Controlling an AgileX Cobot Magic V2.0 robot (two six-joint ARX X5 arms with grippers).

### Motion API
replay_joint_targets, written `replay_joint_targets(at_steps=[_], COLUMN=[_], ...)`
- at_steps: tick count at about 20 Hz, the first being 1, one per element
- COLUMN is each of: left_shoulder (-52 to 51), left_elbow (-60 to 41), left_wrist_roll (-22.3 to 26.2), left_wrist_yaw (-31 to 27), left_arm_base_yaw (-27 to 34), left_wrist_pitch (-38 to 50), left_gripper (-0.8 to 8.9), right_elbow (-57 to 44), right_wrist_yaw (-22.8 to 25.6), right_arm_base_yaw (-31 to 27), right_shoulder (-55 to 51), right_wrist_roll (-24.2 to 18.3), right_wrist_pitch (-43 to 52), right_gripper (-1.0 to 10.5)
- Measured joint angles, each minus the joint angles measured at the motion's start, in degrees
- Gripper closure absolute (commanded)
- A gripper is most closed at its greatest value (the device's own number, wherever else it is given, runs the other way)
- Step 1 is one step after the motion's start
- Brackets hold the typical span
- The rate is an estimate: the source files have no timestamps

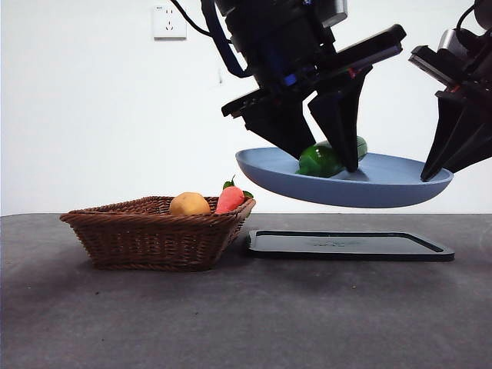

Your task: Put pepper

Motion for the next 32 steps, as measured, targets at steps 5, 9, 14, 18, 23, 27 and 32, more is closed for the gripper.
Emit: replay_joint_targets(at_steps=[5, 9, 14, 18, 23, 27, 32], left_shoulder=[0.0, 0.0, -5.2, -12.4, -24.2, -32.6, -40.2], left_elbow=[0.0, 0.0, 0.0, 0.0, 0.0, 0.0, 0.0], left_wrist_roll=[0.4, 0.4, 0.4, 1.1, 2.6, 3.0, 3.0], left_wrist_yaw=[0.0, 0.1, 0.2, 0.2, 0.0, -0.1, 0.0], left_arm_base_yaw=[0.0, 0.0, 0.0, 0.0, 0.0, 0.0, 0.0], left_wrist_pitch=[-0.8, -1.1, -1.6, -5.1, -10.6, -14.8, -17.6], left_gripper=[5.66, 5.66, 5.66, 5.66, 5.66, 5.66, 5.66], right_elbow=[0.0, 0.0, 0.0, 0.1, 6.8, 15.6, 24.2], right_wrist_yaw=[0.0, 0.1, 0.3, 3.8, 6.7, 7.1, 7.2], right_arm_base_yaw=[0.0, 0.0, 0.0, 0.0, -0.1, -0.6, -2.8], right_shoulder=[0.0, 0.0, 0.0, 0.0, 5.6, 13.8, 24.6], right_wrist_roll=[0.0, 0.4, 2.0, 4.3, 6.4, 7.8, 8.6], right_wrist_pitch=[-0.9, -2.0, -2.4, -1.5, -1.7, -1.6, -1.3], right_gripper=[9.4, 9.4, 9.4, 9.4, 9.4, 9.4, 9.4])
